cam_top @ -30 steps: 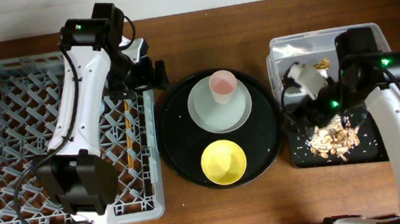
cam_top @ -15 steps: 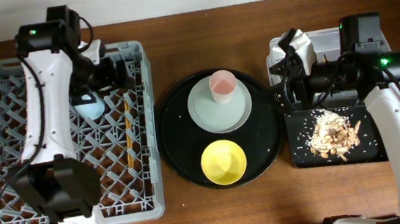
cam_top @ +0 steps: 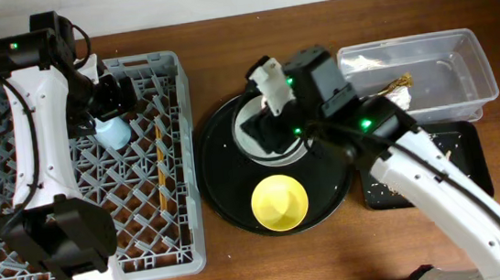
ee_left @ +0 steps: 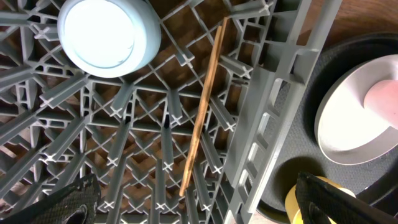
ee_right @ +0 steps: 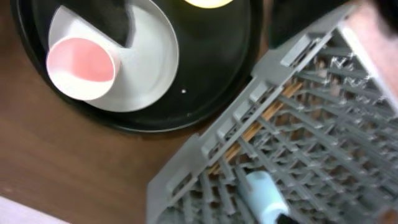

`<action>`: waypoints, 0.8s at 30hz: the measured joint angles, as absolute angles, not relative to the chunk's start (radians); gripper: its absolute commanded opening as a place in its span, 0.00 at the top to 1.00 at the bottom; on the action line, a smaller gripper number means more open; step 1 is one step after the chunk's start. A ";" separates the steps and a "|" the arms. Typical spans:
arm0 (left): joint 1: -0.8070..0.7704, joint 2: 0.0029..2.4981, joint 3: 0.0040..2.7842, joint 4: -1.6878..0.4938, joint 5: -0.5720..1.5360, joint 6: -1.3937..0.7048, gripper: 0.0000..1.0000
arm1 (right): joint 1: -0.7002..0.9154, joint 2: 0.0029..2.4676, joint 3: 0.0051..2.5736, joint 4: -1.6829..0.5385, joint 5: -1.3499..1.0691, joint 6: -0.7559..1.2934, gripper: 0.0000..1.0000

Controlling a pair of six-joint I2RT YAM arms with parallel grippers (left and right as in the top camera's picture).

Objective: Sort waste into correct bins and load items into the dishwasher rack
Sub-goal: 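Grasp the pink cup on the white plate with the right gripper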

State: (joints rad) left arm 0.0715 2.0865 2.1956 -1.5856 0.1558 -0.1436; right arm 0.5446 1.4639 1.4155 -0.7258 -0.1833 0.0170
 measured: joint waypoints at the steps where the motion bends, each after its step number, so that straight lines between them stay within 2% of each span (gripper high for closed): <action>1: 0.072 2.086 2.196 -1.586 0.156 -0.144 0.01 | 0.552 1.469 1.415 -0.725 -0.143 0.033 0.44; 2: 0.072 2.086 2.196 -1.586 0.156 -0.144 0.01 | 0.559 1.480 1.415 -0.724 -0.079 0.064 0.25; 3: 0.072 2.086 2.196 -1.586 0.156 -0.144 0.01 | 0.563 1.501 1.415 -0.723 -0.004 0.089 0.16; 4: 0.072 2.086 2.196 -1.586 0.156 -0.144 0.01 | 0.564 1.520 1.415 -0.724 0.030 0.111 0.18; 8: 0.072 2.086 2.196 -1.586 0.156 -0.144 0.01 | 0.564 1.689 1.415 -0.716 0.149 0.137 0.42; 11: 0.072 2.086 2.196 -1.586 0.156 -0.147 0.01 | 0.564 1.795 1.415 -0.702 0.176 0.139 0.48; 22: 0.072 2.086 2.196 -1.586 0.156 -0.147 0.01 | 0.564 1.856 1.415 -0.640 0.196 0.100 0.48; 24: 0.072 2.086 2.196 -1.586 0.156 -0.147 0.01 | 0.564 1.856 1.415 -0.620 0.198 0.065 0.51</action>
